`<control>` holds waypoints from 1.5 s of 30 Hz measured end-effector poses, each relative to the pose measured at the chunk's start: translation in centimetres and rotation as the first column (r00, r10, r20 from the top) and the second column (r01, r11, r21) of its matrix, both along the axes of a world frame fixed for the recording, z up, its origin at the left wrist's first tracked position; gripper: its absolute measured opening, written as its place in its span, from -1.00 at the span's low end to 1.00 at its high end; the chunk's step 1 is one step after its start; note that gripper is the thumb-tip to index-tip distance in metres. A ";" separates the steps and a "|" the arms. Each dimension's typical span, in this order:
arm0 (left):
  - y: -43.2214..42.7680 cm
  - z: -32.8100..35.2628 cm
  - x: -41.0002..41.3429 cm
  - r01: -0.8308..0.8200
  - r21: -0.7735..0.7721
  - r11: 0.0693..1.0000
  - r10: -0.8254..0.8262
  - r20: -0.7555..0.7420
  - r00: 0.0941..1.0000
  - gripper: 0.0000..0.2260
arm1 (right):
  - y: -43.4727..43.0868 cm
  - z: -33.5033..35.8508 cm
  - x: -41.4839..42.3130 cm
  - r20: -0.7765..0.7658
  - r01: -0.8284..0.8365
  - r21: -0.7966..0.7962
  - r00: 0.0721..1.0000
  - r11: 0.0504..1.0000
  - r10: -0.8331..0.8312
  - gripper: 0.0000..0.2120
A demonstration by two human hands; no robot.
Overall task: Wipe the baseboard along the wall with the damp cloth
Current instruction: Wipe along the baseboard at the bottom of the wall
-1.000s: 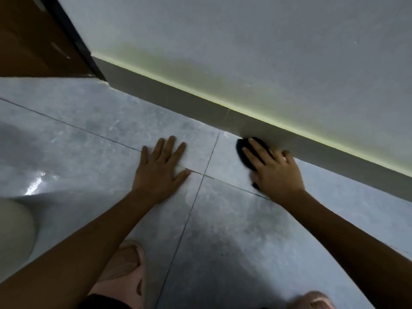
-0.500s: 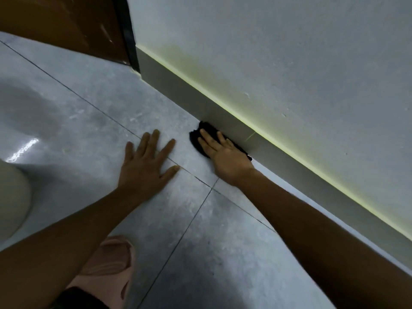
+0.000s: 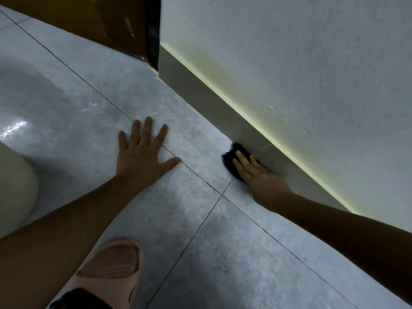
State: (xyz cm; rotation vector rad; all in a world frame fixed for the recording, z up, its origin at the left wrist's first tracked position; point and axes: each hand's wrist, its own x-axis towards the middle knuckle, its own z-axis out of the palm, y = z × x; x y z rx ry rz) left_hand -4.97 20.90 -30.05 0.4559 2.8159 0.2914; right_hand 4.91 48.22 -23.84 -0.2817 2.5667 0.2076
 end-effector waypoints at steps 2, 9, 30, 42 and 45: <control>0.1 -0.1 -0.1 -0.001 -0.006 1.000 0.001 -0.007 1.000 -0.18 | -2.2 -0.2 -3.3 -0.014 -0.007 0.003 1.000 1.000 0.007 -0.26; -0.1 -0.5 -0.6 -0.005 -0.033 0.999 0.003 -0.051 0.999 -0.07 | -7.4 -2.8 -7.8 -0.155 0.119 -0.181 0.977 0.976 -0.148 -0.42; -1.4 0.4 -1.8 -0.052 -0.073 0.996 0.053 0.008 0.999 -0.05 | -10.5 -3.8 -11.9 -0.244 0.054 -0.198 0.964 0.979 -0.102 -0.49; -5.9 0.4 -3.3 -0.101 -0.050 0.994 0.101 -0.005 0.995 0.08 | -7.7 -4.9 -7.4 -0.375 0.047 -0.224 0.918 0.973 -0.131 -0.51; -5.8 0.2 -3.1 -0.108 -0.036 0.993 0.107 -0.023 0.994 0.08 | -4.9 -4.8 -3.1 -0.369 0.117 -0.187 0.912 0.975 -0.180 -0.51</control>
